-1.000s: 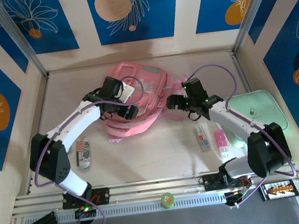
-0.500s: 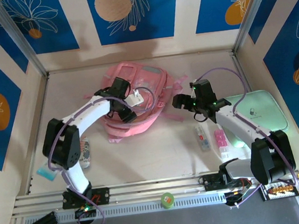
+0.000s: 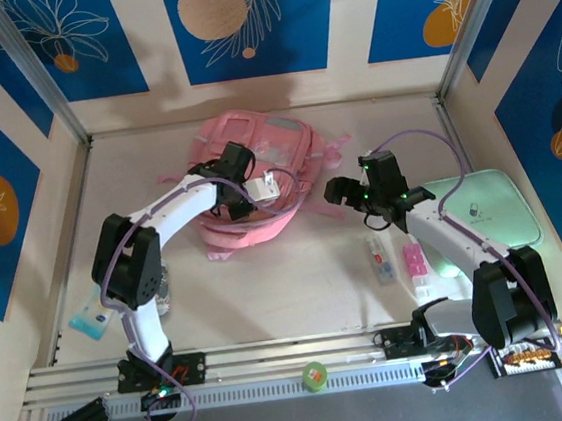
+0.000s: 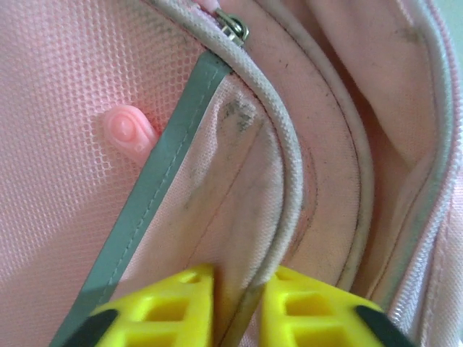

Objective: Pack the student bag
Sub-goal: Unzip the student bag at the top-center of the table.

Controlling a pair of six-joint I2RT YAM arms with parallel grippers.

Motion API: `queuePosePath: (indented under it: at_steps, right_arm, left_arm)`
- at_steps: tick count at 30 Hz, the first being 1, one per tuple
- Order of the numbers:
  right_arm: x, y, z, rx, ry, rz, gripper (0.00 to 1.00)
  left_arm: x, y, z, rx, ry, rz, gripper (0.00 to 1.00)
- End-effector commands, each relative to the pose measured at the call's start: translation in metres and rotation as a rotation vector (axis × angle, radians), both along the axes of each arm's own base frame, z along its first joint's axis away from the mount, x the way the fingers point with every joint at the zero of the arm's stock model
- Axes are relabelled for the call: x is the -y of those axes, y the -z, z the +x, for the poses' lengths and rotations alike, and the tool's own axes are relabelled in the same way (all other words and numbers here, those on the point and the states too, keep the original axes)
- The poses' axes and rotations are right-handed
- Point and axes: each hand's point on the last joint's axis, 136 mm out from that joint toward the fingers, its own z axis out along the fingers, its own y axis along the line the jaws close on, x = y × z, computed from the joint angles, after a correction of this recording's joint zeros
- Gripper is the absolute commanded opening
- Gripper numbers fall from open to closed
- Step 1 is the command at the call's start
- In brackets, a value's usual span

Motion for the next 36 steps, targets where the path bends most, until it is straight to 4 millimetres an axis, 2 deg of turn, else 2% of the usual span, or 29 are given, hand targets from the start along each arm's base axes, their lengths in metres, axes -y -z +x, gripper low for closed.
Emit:
queuePosePath:
  at_steps: [1, 4, 11, 16, 18, 22, 26, 28, 36]
  right_arm:
    - [-0.012, -0.006, 0.005, 0.004, -0.031, 0.070, 0.90]
    - [-0.028, -0.009, 0.015, -0.007, -0.081, 0.122, 0.89]
    - [-0.061, -0.025, 0.046, 0.007, -0.177, 0.230, 0.88]
    - [-0.089, -0.028, 0.075, 0.004, -0.290, 0.327, 0.86]
    - [-0.101, -0.022, 0.086, -0.023, -0.328, 0.367, 0.84]
    - [-0.112, -0.006, 0.101, -0.068, -0.355, 0.388, 0.82]
    - [-0.121, 0.007, 0.105, -0.093, -0.403, 0.389, 0.82]
    - [-0.129, 0.007, 0.103, -0.095, -0.466, 0.408, 0.82]
    - [-0.146, 0.010, 0.082, -0.130, -0.622, 0.490, 0.82]
  left_arm:
    - [0.013, -0.049, 0.004, 0.079, 0.011, -0.122, 0.09]
    - [0.015, -0.070, -0.001, 0.110, -0.008, -0.200, 0.03]
    - [0.009, -0.113, -0.018, 0.182, -0.058, -0.375, 0.00]
    - [-0.009, -0.118, -0.023, 0.207, -0.128, -0.463, 0.00]
    - [-0.014, -0.118, -0.024, 0.200, -0.152, -0.503, 0.00]
    - [-0.019, -0.117, -0.027, 0.201, -0.178, -0.536, 0.00]
    - [-0.020, -0.115, -0.029, 0.187, -0.177, -0.548, 0.00]
    - [-0.019, -0.115, -0.029, 0.184, -0.175, -0.551, 0.00]
    - [-0.023, -0.112, -0.024, 0.191, -0.194, -0.538, 0.00]
